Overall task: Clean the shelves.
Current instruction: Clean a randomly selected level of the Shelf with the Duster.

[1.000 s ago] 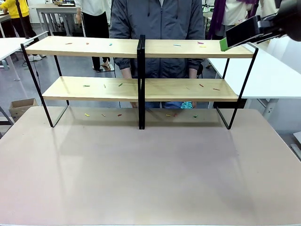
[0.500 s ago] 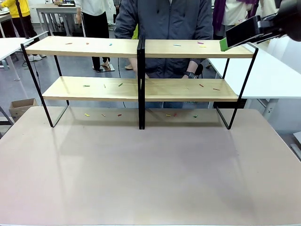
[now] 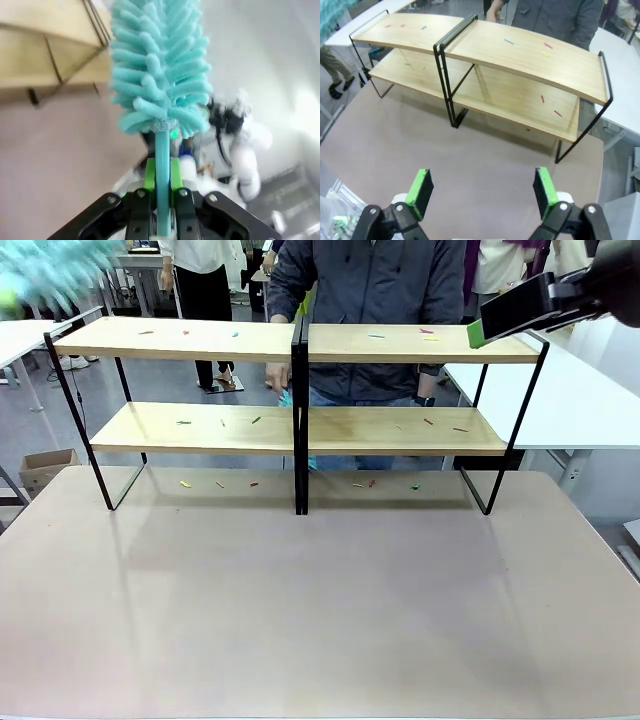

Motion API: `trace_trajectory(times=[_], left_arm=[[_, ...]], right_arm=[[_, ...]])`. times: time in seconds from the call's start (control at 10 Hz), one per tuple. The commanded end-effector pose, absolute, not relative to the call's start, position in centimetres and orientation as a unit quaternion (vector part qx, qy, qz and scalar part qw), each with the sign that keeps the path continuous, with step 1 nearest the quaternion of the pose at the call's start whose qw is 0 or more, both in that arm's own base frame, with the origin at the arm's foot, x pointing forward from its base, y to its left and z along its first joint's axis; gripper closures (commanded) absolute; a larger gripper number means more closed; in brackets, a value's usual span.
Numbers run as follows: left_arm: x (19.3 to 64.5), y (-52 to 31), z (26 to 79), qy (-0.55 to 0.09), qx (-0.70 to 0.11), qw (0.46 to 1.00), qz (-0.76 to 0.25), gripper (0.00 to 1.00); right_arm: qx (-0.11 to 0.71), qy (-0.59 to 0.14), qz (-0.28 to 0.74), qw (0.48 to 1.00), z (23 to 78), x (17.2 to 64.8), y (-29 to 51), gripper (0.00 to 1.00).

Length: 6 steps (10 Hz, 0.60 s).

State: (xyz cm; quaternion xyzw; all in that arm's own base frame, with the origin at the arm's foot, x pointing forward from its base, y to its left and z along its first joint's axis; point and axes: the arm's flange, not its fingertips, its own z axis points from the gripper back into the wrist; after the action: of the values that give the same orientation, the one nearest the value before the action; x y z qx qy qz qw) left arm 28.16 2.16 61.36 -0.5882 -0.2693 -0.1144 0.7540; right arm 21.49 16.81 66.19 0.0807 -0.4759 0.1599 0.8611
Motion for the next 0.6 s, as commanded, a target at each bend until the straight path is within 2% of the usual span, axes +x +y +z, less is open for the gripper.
trace_trajectory(times=[0.0, 0.2, 0.4, 0.5], left_arm=[[25.8, -1.9, 58.2, -0.143, -0.478, 0.776, -0.386, 0.87], [24.3, -6.2, 52.9, -0.038, -0.366, 0.814, -0.450, 0.87], [22.9, -9.1, 48.7, 0.038, -0.319, 0.816, -0.480, 0.87], [23.2, -9.4, 48.8, -0.026, -0.294, 0.836, -0.462, 0.87]], right_arm=[[0.082, -0.475, 0.160, 0.862, 66.1, 21.5, 16.8, 0.00], [0.082, -0.475, 0.160, 0.862, 66.1, 21.5, 16.8, 0.00], [0.082, -0.475, 0.160, 0.862, 66.1, 21.5, 16.8, 0.00], [0.082, -0.475, 0.160, 0.862, 66.1, 21.5, 16.8, 0.00]])
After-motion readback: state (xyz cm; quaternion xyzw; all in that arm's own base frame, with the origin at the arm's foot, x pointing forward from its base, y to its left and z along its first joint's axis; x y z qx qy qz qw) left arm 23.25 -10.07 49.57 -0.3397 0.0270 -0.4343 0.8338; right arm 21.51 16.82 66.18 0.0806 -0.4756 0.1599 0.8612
